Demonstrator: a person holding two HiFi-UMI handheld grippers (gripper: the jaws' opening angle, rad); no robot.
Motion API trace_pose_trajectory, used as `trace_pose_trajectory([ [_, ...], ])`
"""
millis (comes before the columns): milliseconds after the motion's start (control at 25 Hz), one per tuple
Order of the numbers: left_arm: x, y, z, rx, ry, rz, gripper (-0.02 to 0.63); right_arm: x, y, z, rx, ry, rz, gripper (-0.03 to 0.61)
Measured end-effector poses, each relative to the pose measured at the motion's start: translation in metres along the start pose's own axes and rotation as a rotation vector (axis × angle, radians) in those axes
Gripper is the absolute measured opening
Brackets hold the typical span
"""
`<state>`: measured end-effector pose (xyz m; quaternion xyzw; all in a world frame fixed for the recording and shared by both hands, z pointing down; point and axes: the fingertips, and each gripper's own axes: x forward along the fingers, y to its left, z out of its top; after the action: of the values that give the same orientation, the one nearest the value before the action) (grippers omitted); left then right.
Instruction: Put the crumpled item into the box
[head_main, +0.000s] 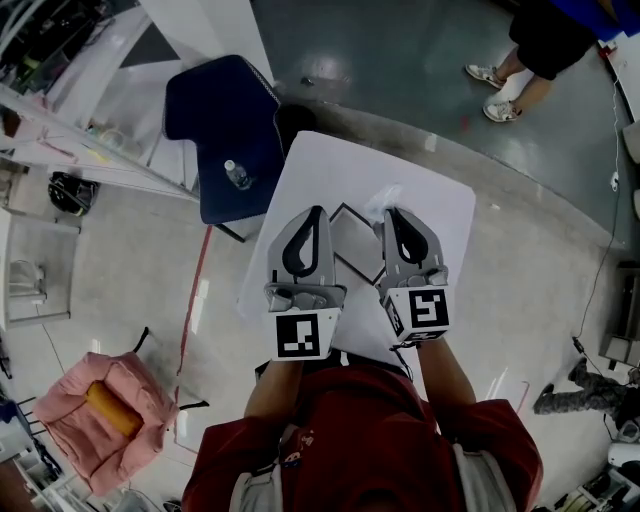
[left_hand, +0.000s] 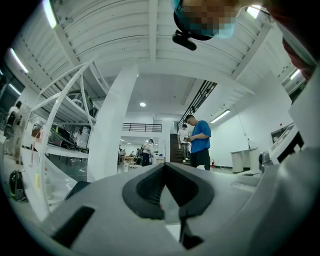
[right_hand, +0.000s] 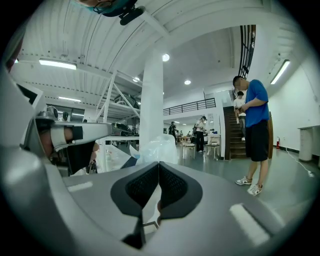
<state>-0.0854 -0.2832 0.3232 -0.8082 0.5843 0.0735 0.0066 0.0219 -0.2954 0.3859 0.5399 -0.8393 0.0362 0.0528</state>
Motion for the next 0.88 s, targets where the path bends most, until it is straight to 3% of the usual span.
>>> trace_pose_trajectory([
  [880,0.015,0.037,-0.04,-0.014,0.025,-0.013,0.003,0.053,0.027,-0.118,-0.025,0.335,0.091,0.003],
])
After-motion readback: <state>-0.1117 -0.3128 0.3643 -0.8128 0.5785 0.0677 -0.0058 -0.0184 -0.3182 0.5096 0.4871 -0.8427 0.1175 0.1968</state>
